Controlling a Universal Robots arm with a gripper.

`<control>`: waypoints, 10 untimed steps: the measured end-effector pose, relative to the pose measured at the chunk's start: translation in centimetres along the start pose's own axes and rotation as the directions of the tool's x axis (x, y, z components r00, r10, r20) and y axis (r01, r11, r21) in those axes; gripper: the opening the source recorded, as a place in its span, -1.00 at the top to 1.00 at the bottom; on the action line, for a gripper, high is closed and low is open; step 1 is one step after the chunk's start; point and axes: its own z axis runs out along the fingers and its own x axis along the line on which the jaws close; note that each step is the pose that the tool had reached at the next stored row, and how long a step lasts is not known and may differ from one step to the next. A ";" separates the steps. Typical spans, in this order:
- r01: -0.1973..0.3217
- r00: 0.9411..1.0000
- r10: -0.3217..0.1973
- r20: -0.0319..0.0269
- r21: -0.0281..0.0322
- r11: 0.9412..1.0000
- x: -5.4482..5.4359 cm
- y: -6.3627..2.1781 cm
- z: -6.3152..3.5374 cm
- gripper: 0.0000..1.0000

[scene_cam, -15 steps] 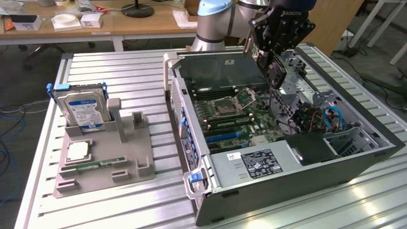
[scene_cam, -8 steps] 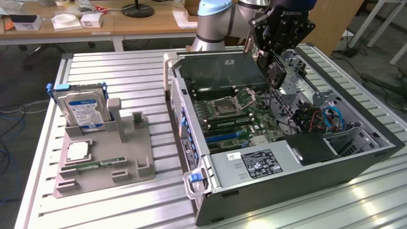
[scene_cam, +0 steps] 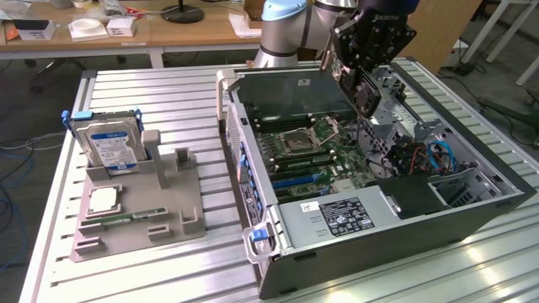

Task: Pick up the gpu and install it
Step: 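Insert the gpu into the slot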

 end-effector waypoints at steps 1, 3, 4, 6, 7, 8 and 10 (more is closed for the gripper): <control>0.018 1.000 -0.018 0.000 0.000 1.000 0.0 0.00 0.00 0.47; 0.054 0.999 -0.054 -0.001 0.000 0.999 0.0 0.00 0.04 0.47; 0.073 0.997 -0.073 -0.001 -0.001 0.997 0.0 0.00 0.06 0.47; 0.104 0.995 -0.104 -0.003 -0.002 0.995 0.0 -0.01 0.08 0.47; 0.118 0.993 -0.118 -0.003 -0.002 0.993 0.0 -0.01 0.08 0.47; 0.130 0.992 -0.130 -0.003 -0.003 0.992 0.0 0.00 0.09 0.47; 0.154 0.988 -0.154 -0.003 -0.005 0.988 0.0 -0.01 0.08 0.47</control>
